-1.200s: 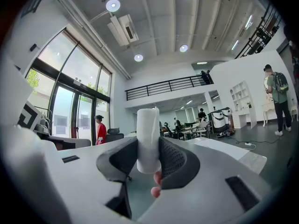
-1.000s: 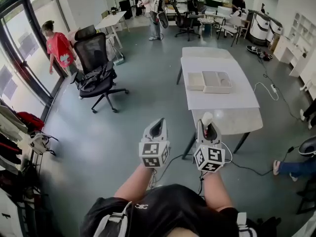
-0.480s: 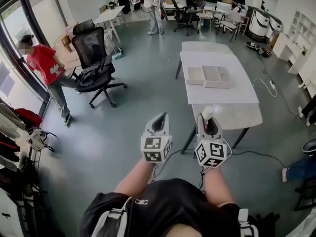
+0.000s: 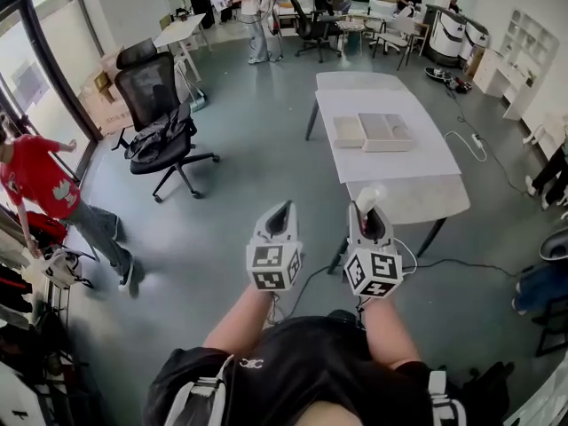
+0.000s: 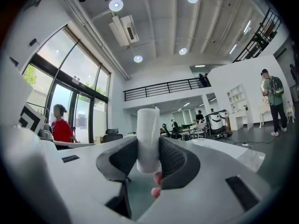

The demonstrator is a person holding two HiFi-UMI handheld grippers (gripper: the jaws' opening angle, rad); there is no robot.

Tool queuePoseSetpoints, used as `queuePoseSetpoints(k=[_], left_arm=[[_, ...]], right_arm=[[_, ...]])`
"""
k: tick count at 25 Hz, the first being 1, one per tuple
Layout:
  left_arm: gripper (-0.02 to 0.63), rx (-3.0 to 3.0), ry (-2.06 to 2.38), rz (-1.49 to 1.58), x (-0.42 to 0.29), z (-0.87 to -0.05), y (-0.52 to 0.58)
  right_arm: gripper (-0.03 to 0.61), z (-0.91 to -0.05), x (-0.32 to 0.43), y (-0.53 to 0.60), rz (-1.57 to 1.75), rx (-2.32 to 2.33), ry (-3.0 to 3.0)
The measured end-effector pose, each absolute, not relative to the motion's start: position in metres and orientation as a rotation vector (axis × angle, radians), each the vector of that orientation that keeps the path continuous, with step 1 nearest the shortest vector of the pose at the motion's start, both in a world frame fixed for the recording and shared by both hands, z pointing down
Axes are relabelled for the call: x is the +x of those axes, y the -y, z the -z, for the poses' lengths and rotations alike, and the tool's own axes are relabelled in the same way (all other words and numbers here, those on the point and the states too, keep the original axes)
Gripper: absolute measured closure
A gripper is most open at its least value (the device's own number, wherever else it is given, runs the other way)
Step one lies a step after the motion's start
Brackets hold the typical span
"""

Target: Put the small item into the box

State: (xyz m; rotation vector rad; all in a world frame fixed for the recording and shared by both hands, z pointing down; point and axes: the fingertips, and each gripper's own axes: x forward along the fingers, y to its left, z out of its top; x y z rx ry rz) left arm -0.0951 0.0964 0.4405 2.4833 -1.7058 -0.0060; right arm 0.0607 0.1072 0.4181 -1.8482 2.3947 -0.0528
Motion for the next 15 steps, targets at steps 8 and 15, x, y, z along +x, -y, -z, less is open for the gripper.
queuePoseSetpoints(k=[8, 15], left_arm=[[0.609, 2.484, 1.685, 0.01, -0.117, -0.445, -0.092], [0.609, 2.463, 1.735, -0.01, -0.133, -0.448, -0.068]], right_arm=[[0.446, -0.419, 0.043, -0.1, 0.047, -1.876, -2.388], [0.446, -0.421, 0.033, -0.065, 0.058, -1.844, -2.398]])
